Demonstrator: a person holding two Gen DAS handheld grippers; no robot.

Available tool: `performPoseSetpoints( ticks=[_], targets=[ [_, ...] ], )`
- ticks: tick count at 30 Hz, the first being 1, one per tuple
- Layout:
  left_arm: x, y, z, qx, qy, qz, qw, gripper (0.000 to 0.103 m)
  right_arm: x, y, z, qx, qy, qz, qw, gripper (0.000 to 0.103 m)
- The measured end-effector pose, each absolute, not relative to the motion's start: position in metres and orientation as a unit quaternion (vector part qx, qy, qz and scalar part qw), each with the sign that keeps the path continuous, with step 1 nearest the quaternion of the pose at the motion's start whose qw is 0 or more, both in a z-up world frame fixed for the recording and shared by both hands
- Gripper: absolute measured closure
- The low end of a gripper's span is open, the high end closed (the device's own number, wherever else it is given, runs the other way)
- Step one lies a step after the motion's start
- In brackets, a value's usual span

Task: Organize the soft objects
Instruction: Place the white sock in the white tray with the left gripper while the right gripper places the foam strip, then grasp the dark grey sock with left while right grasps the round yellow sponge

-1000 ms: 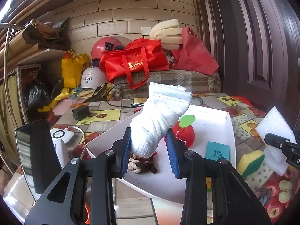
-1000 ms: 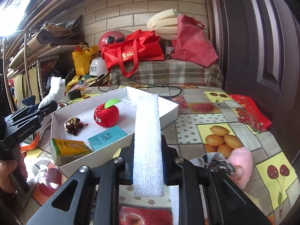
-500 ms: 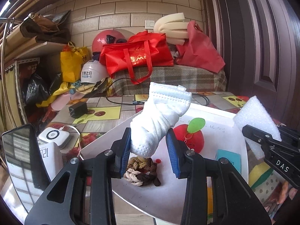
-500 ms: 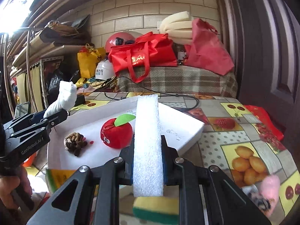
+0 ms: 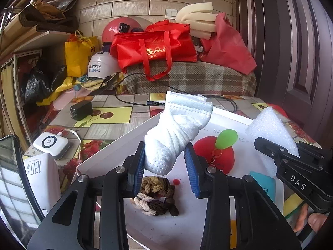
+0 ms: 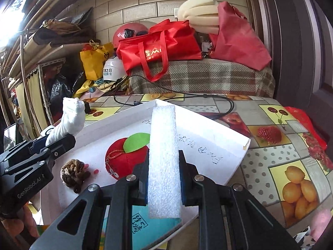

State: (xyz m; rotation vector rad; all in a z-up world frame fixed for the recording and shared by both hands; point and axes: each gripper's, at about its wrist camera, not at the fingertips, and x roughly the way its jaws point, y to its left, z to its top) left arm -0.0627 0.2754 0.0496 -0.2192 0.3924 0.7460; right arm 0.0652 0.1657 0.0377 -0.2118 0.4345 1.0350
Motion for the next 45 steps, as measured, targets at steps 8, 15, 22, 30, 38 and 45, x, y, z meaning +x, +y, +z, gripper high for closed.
performPoseSetpoints(
  ticks=[8,15,22,30,38,45],
  targets=[
    [-0.059,0.273,0.05,-0.09,0.194,0.367,0.905,0.066,0.057,0.169,0.039,-0.119,0.188,0.488,0.844,0.082],
    [-0.061,0.272,0.048,-0.087,0.191,0.382,0.9,0.034,0.053,0.169,0.04,-0.125,0.176,0.484,0.848,0.005],
    [-0.069,0.277,0.049,-0.098,0.181,0.405,0.891,0.007,0.058,0.163,0.042,-0.109,0.177,0.48,0.852,0.0],
    [-0.071,0.275,0.051,-0.096,0.175,0.407,0.892,0.005,0.054,0.16,0.043,-0.106,0.166,0.477,0.857,0.0],
    [-0.083,0.259,0.059,-0.073,0.129,0.41,0.9,0.001,0.049,0.147,0.048,-0.087,0.138,0.468,0.869,0.0],
    [-0.092,0.252,0.06,-0.073,0.12,0.408,0.902,0.001,0.045,0.133,0.047,-0.084,0.142,0.459,0.873,0.0]
  ],
)
